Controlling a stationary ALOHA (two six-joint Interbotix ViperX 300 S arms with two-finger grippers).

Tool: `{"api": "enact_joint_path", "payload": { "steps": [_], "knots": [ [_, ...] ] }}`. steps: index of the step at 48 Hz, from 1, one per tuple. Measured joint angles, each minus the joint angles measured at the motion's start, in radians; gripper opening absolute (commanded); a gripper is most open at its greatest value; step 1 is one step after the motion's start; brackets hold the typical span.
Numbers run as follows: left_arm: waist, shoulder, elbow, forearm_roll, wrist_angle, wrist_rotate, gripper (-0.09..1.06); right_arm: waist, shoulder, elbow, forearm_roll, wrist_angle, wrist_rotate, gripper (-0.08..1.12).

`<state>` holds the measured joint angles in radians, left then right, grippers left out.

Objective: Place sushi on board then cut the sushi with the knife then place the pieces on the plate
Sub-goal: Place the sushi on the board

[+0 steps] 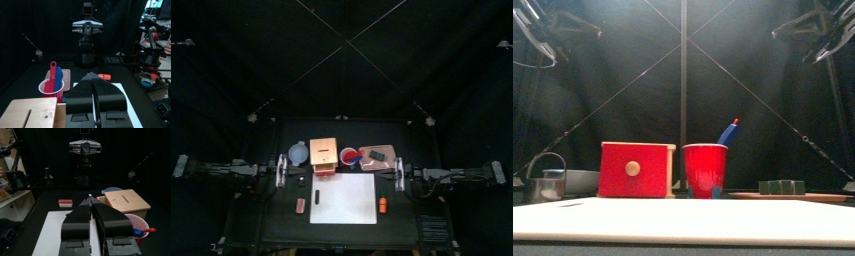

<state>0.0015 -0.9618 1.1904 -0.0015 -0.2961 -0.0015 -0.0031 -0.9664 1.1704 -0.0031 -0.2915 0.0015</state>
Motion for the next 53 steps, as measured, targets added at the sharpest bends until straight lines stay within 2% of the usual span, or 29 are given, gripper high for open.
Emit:
{"api": "enact_joint_path", "payload": {
  "steps": [3, 7, 14, 20, 26, 34, 40, 45, 48, 53],
  "knots": [
    [0.002, 0.003, 0.000, -0.002, -0.008, 0.005, 0.16, -0.006, 0.000, 0.003, 0.002, 0.003, 0.006, 0.02],
    [0.008, 0.014, -0.005, -0.002, -0.061, 0.006, 0.17, -0.048, 0.000, 0.006, 0.011, 0.032, 0.000, 0.04],
    [0.041, 0.021, -0.005, 0.000, -0.135, 0.009, 0.17, -0.225, -0.003, 0.006, 0.046, 0.195, 0.011, 0.05],
    [0.095, 0.028, -0.005, -0.002, -0.144, 0.005, 0.17, -0.434, -0.008, 0.006, 0.078, 0.416, 0.009, 0.06],
    [0.130, 0.041, -0.006, -0.002, -0.147, 0.005, 0.17, -0.609, -0.003, 0.005, 0.114, 0.591, 0.005, 0.12],
    [0.166, 0.080, -0.006, 0.000, -0.152, 0.005, 0.17, -0.706, 0.031, -0.017, 0.118, 0.684, -0.014, 0.40],
    [0.183, 0.110, -0.014, -0.002, -0.153, 0.005, 0.17, -0.707, 0.089, -0.051, 0.094, 0.690, -0.008, 0.73],
    [0.187, 0.117, -0.018, 0.000, -0.153, 0.005, 0.17, -0.698, 0.150, -0.075, 0.081, 0.687, 0.002, 0.94],
    [0.187, 0.117, -0.020, 0.000, -0.153, 0.005, 0.17, -0.693, 0.187, -0.083, 0.080, 0.676, 0.002, 1.00],
    [0.193, 0.117, -0.020, 0.002, -0.153, 0.006, 0.17, -0.681, 0.247, -0.092, 0.081, 0.647, 0.000, 1.00]
  ]
}}
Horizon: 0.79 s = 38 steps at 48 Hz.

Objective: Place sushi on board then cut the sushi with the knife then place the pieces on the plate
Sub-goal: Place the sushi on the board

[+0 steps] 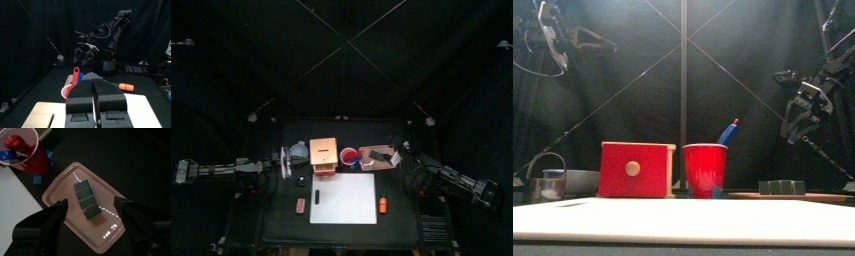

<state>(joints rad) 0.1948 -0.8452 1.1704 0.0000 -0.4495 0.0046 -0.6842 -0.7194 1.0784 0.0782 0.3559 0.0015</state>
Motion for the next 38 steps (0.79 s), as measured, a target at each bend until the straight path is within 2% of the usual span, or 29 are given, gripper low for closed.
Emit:
{"api": "enact_joint_path", "payload": {
  "steps": [10, 29, 38],
  "knots": [
    [0.023, 0.000, 0.000, 0.000, 0.000, 0.000, 0.17, 0.041, 0.126, -0.044, -0.011, -0.035, -0.018, 1.00],
    [0.025, 0.000, 0.011, 0.000, 0.000, 0.000, 0.17, 0.095, 0.324, -0.161, -0.189, 0.072, -0.023, 1.00],
    [0.028, 0.002, 0.020, -0.003, -0.002, 0.000, 0.17, 0.087, 0.382, -0.176, -0.216, 0.101, -0.055, 1.00]
  ]
}}
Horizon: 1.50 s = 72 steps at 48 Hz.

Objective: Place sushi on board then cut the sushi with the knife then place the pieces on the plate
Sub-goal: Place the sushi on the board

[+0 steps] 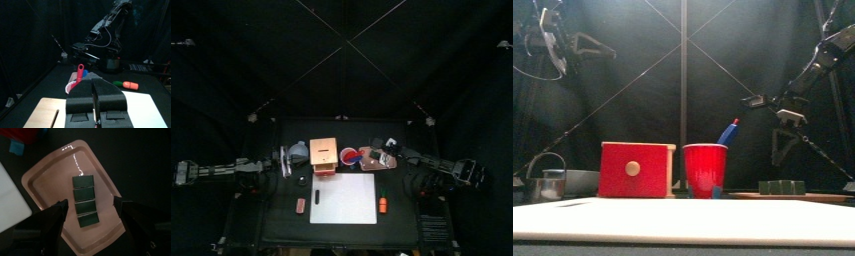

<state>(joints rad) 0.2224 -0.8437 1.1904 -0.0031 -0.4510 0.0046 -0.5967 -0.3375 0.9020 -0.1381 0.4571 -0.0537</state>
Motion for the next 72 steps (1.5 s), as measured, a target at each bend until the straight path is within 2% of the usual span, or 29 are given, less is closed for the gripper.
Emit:
{"api": "enact_joint_path", "payload": {
  "steps": [11, 35, 40, 46, 51, 55, 63, 72],
  "knots": [
    [0.009, -0.002, 0.000, -0.005, 0.000, 0.000, 0.17, -0.006, 0.055, -0.008, 0.026, 0.006, -0.028, 1.00],
    [0.069, 0.000, 0.023, -0.006, 0.000, 0.000, 0.17, -0.034, 0.218, -0.038, 0.028, -0.043, -0.028, 0.99],
    [0.077, 0.000, 0.025, -0.006, 0.000, -0.002, 0.17, -0.034, 0.242, -0.044, 0.040, -0.049, -0.026, 0.93],
    [0.081, 0.000, 0.029, -0.006, 0.000, -0.002, 0.17, -0.034, 0.267, -0.046, 0.061, -0.051, -0.026, 0.78],
    [0.084, 0.000, 0.029, -0.006, 0.000, -0.002, 0.17, -0.035, 0.270, -0.046, 0.071, -0.051, -0.026, 0.67],
    [0.086, 0.000, 0.031, -0.008, 0.000, -0.003, 0.17, -0.035, 0.270, -0.049, 0.077, -0.051, -0.023, 0.63],
    [0.087, 0.000, 0.032, -0.009, 0.000, -0.005, 0.17, -0.034, 0.241, -0.052, 0.078, -0.038, -0.012, 0.63],
    [0.086, -0.002, 0.031, -0.018, 0.000, -0.006, 0.17, -0.040, 0.110, -0.051, 0.094, 0.051, 0.000, 0.63]
  ]
}}
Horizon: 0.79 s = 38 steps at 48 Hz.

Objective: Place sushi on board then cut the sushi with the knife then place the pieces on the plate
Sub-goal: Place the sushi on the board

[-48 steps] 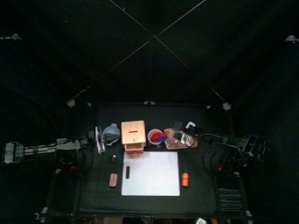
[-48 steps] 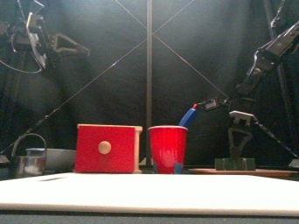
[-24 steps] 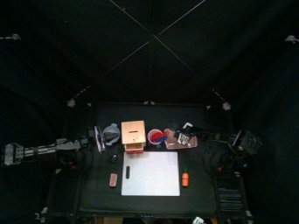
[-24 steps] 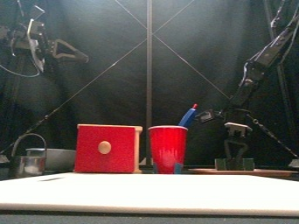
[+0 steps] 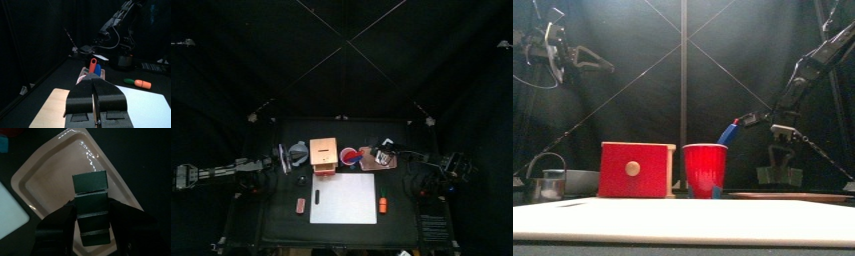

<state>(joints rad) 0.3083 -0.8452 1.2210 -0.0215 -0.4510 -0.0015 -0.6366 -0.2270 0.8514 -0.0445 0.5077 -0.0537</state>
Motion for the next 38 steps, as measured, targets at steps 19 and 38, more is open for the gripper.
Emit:
{"api": "enact_joint_path", "payload": {
  "steps": [19, 38],
  "knots": [
    [0.002, 0.002, 0.014, 0.000, -0.009, 0.005, 0.17, 0.020, -0.264, 0.043, 0.333, 0.196, 0.011, 0.63],
    [-0.002, 0.000, 0.041, 0.000, -0.009, 0.002, 0.17, 0.373, -0.189, 0.055, 0.623, 0.075, 0.181, 0.63]
  ]
}}
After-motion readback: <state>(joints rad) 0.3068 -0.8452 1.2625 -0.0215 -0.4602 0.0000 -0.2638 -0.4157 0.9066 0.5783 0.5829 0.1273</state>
